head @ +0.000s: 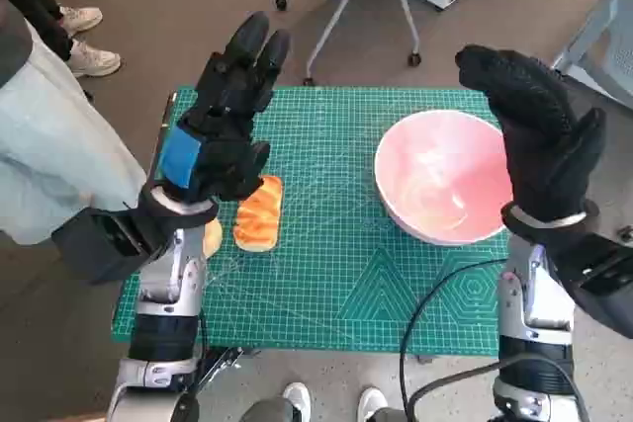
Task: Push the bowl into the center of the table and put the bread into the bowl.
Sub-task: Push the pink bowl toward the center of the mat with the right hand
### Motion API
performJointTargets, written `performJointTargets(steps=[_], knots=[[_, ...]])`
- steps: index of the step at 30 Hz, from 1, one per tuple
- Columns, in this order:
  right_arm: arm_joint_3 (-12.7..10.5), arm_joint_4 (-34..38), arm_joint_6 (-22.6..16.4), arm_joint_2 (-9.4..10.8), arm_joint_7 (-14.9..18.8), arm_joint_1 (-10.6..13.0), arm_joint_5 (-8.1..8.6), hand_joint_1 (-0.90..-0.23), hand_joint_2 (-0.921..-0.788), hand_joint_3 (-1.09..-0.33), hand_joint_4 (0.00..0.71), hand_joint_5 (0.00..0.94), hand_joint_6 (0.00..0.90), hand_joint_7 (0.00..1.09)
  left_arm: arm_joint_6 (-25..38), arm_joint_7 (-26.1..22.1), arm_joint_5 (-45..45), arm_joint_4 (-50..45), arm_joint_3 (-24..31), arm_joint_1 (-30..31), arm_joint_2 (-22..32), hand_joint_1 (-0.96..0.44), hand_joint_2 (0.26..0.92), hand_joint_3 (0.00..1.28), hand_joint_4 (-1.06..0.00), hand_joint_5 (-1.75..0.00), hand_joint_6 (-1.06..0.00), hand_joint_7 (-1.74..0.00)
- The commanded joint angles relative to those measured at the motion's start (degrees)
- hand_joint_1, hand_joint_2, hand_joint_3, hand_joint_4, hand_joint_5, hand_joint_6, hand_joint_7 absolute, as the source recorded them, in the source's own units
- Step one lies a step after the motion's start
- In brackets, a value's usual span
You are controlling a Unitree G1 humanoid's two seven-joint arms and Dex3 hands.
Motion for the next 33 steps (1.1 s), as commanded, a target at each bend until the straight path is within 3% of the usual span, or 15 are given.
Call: performJointTargets(steps=[1, 5, 12, 16, 29, 33], knots=[[0.51, -0.87, 1.33, 0.55, -0.81, 1.66, -0.66, -0.636, -0.921, -0.731, 0.2, 0.0, 0.119, 0.46, 0.96, -0.4, -0.91, -1.7, 0.01, 0.99, 0.2, -0.61, 0.921, 0.52, -0.02, 0.0, 0.0, -0.15], [0.53, -1.24, 1.55, 0.57, -0.97, 1.85, -0.76, -0.636, -0.921, -0.731, 0.2, 0.0, 0.118, 0.46, 1.14, 0.13, -0.68, -2.23, 0.08, 1.36, 0.15, -0.57, 0.921, 0.47, -0.02, 0.0, 0.0, -0.15], [0.58, -1.5, 1.57, 0.63, -1.42, 2.17, -1.13, -0.637, -0.921, -0.733, 0.199, 0.0, 0.115, 0.47, -0.44, 2.13, 1.0, -2.5, 0.16, 2.09, -0.58, -0.27, 0.921, 0.32, -0.06, -0.01, 0.0, -0.25], [0.66, -1.58, 1.62, 0.64, -1.53, 2.28, -1.01, -0.637, -0.921, -0.733, 0.199, 0.0, 0.112, 0.47, -1.76, 3.74, 2.68, -2.21, -0.07, 2.28, -0.98, -0.19, 0.921, 0.3, -0.07, -0.02, 0.0, -0.26], [0.74, -1.72, 1.82, 0.74, -1.56, 2.44, -0.77, -0.637, -0.921, -0.734, 0.199, 0.0, 0.107, 0.48, -1.93, 5.01, 4.08, -2.23, -0.49, 2.53, -0.9, -0.15, 0.921, 0.29, -0.08, -0.02, 0.0, -0.25], [-0.15, -0.63, 1.18, -0.04, -1.1, 2.36, -0.44, -0.64, -0.921, -0.729, 0.201, 0.001, 0.108, 0.48, -1.78, 5.03, 4.15, -2.13, -0.43, 2.62, -0.69, -0.14, 0.921, 0.29, -0.09, -0.02, 0.0, -0.25]])
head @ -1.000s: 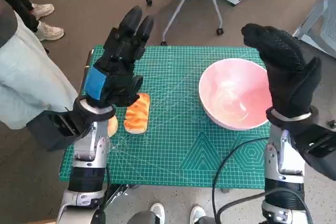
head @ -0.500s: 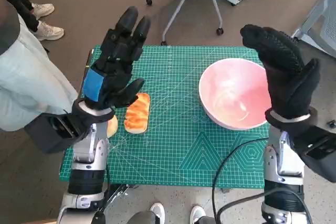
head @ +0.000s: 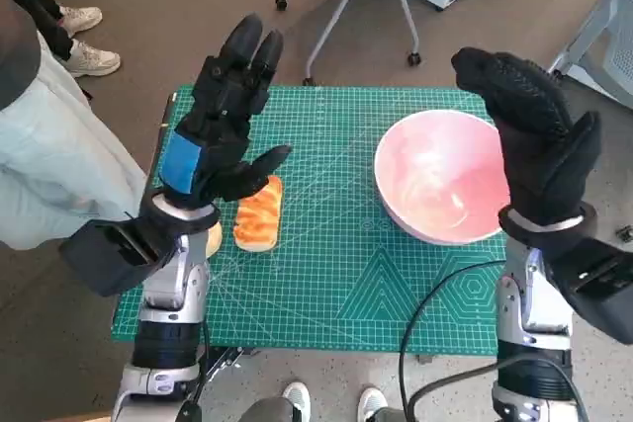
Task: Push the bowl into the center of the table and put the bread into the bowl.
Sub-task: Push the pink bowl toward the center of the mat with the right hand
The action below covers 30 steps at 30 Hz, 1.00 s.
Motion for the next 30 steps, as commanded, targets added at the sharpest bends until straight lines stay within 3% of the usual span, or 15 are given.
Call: performJointTargets(steps=[1, 5, 9, 13, 18, 23, 27, 28, 30], knots=[[-0.94, 1.41, -0.02, -0.57, 0.16, 1.19, 0.09, -0.641, -0.921, -0.725, 0.203, 0.002, 0.11, 0.48, -0.43, 0.24, 0.43, -0.65, -0.11, 0.99, 0.37, -0.14, 0.921, 0.29, -0.09, -0.02, 0.0, -0.26], [-3.89, 6.05, -1.75, -3.27, 1.04, -0.47, 0.85, -0.65, -0.921, -0.707, 0.213, 0.002, 0.147, 0.42, -0.58, 0.25, 0.46, -0.16, -0.09, 0.8, 0.28, -0.14, 0.921, 0.3, -0.09, -0.01, 0.0, -0.26], [-7.6, 15.41, -5.57, -6.3, -0.61, -3.88, -0.56, -0.656, -0.921, -0.705, 0.213, 0.0, 0.174, 0.37, -0.68, 0.07, 0.25, 0.18, -0.09, 0.7, 0.16, -0.13, 0.921, 0.3, -0.09, -0.01, 0.0, -0.26], [-11.29, 29.76, -10.09, -10.18, -7.6, -7.59, -4.79, -0.679, -0.921, -0.707, 0.208, 0.0, 0.172, 0.35, -0.74, 0.2, 0.37, -0.05, -0.16, 0.97, 0.06, -0.13, 0.921, 0.3, -0.09, -0.01, 0.0, -0.26], [-12.77, 42.06, -11.57, -13.25, -13.72, -10.39, -6.98, -0.683, -0.921, -0.773, 0.181, 0.0, 0.151, 0.32, -0.81, 0.15, 0.29, -0.05, -0.11, 1.19, 0.02, -0.13, 0.921, 0.3, -0.09, -0.01, 0.0, -0.26], [-14.06, 51.58, -10.62, -14.25, -15.37, -12.53, -5.71, -0.662, -0.921, -0.876, 0.151, 0.001, 0.133, 0.3, -0.97, 0.1, 0.31, 0.04, -0.03, 1.37, 0.06, -0.14, 0.921, 0.3, -0.09, -0.01, 0.0, -0.27], [-14.02, 54.05, -11.74, -14.55, -15.48, -13.48, -5.68, -0.659, -0.921, -0.9, 0.142, 0.001, 0.129, 0.3, -0.97, 0.1, 0.32, 0.04, -0.02, 1.38, 0.06, -0.14, 0.921, 0.3, -0.09, -0.01, 0.0, -0.27], [-15.35, 56.6, -9.11, -14.23, -14.11, -13.44, -3.81, -0.658, -0.921, -0.904, 0.141, 0.001, 0.128, 0.3, -0.93, 0.16, 0.33, 0.01, 0.05, 1.44, 0.1, -0.14, 0.921, 0.3, -0.09, -0.01, 0.0, -0.27], [-17.05, 60.91, -4.34, -13.64, -12.94, -13.31, -1.68, -0.619, -0.921, -0.964, 0.095, 0.001, 0.105, 0.28, -0.86, 0.27, 0.36, -0.02, 0.14, 1.56, 0.17, -0.15, 0.921, 0.3, -0.09, -0.01, 0.0, -0.27]])
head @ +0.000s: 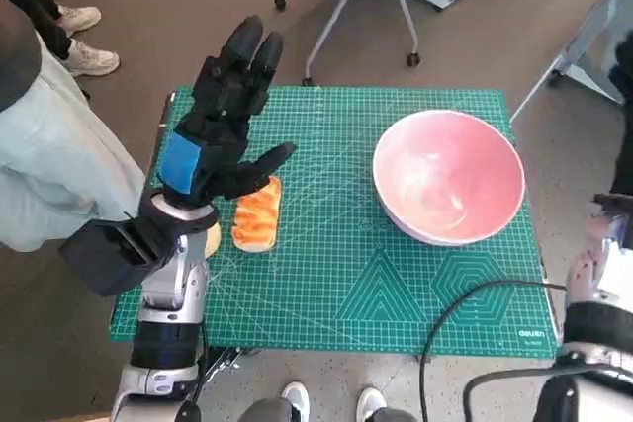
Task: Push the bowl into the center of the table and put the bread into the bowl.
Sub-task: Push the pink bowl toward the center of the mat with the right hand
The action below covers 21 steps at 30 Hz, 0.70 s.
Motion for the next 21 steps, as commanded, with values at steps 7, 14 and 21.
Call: performJointTargets(steps=[7, 14, 21], knots=[[-3.31, 14.92, 12.73, 2.61, -1.25, 0.95, 1.99, -0.589, -0.921, -1.021, 0.051, 0.003, 0.08, 0.25, -0.84, 0.35, 0.16, 0.12, 0.47, 1.47, 0.42, -0.15, 0.921, 0.3, -0.09, -0.01, 0.0, -0.27], [-2.12, 15.63, 15.32, 5.18, -2.13, 0.93, 0.69, -0.606, -0.921, -0.991, 0.101, 0.02, 0.117, 0.24, -1.0, 0.63, 0.41, 0.37, 0.68, 1.38, 0.51, -0.15, 0.921, 0.3, -0.09, -0.01, 0.0, -0.27], [-2.92, 15.57, 16.56, 7.84, -0.04, 0.27, 1.75, -0.626, -0.921, -0.949, 0.091, 0.007, 0.129, 0.23, -1.15, 0.82, 0.47, 0.3, 0.87, 1.61, 0.68, -0.15, 0.921, 0.3, -0.09, -0.01, 0.0, -0.27]])
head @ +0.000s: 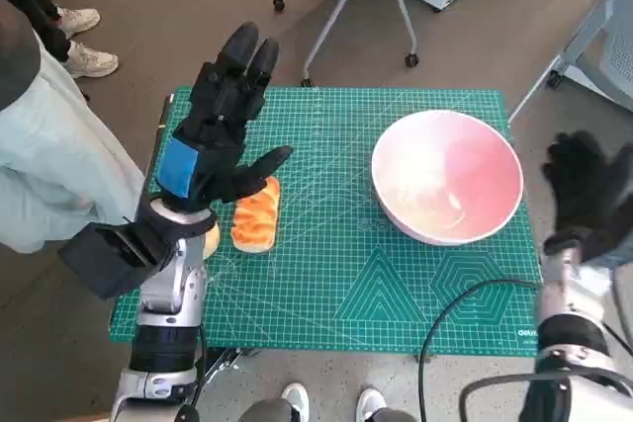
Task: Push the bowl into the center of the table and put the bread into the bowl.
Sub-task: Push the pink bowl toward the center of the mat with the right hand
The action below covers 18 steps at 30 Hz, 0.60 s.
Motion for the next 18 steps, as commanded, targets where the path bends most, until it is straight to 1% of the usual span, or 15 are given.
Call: performJointTargets(steps=[1, 7, 8, 9, 10, 12, 15, 18], knots=[[-0.37, 0.7, 1.4, 1.89, 0.99, 0.2, 0.1, -0.627, -0.921, -0.948, 0.09, 0.006, 0.13, 0.23, -1.06, 0.31, 0.4, 0.18, 0.25, 0.62, 0.43, -0.15, 0.921, 0.3, -0.09, -0.01, 0.0, -0.27], [-0.6, 0.64, 1.46, 1.93, 1.09, 0.21, -0.05, -0.628, -0.921, -0.947, 0.088, 0.004, 0.132, 0.22, -1.08, 0.32, 0.41, 0.19, 0.24, 0.62, 0.43, -0.15, 0.921, 0.3, -0.09, -0.01, 0.0, -0.27], [-0.4, 0.65, 1.41, 2.2, 0.99, 0.12, -0.27, -0.628, -0.921, -0.947, 0.088, 0.004, 0.132, 0.22, -1.09, 0.33, 0.39, 0.17, 0.29, 0.67, 0.48, -0.15, 0.921, 0.3, -0.09, -0.01, 0.0, -0.27], [-0.01, 0.7, 1.4, 3.58, 0.75, -0.44, -0.53, -0.627, -0.921, -0.948, 0.088, 0.004, 0.132, 0.22, -1.03, 0.47, 0.42, -0.02, 0.4, 0.88, 0.58, -0.15, 0.921, 0.3, -0.09, -0.01, 0.0, -0.27], [0.37, 0.74, 1.46, 4.89, 0.61, -1.0, -0.75, -0.658, -0.921, -0.928, 0.093, 0.006, 0.133, 0.22, -0.96, 0.57, 0.41, -0.22, 0.51, 1.1, 0.68, -0.15, 0.921, 0.3, -0.1, -0.01, 0.0, -0.27], [0.79, 0.74, 1.52, 6.49, 0.6, -1.71, -0.94, -0.666, -0.921, -0.913, 0.099, 0.008, 0.134, 0.22, -0.88, 0.72, 0.38, -0.49, 0.59, 1.43, 0.82, -0.16, 0.921, 0.29, -0.1, -0.01, 0.0, -0.27], [0.95, 0.68, 1.62, 7.26, 0.84, -2.19, -1.0, -0.639, -0.921, -0.914, 0.113, 0.013, 0.143, 0.23, -0.79, 0.86, 0.28, -0.72, 0.56, 1.68, 0.96, -0.17, 0.921, 0.29, -0.1, -0.01, 0.0, -0.27], [1.38, 0.61, 1.59, 8.07, 0.97, -2.73, -1.48, -0.612, -0.921, -0.931, 0.116, 0.012, 0.144, 0.23, -0.67, 0.9, 0.09, -0.76, 0.65, 1.84, 1.15, -0.17, 0.921, 0.28, -0.1, -0.01, 0.0, -0.27]])
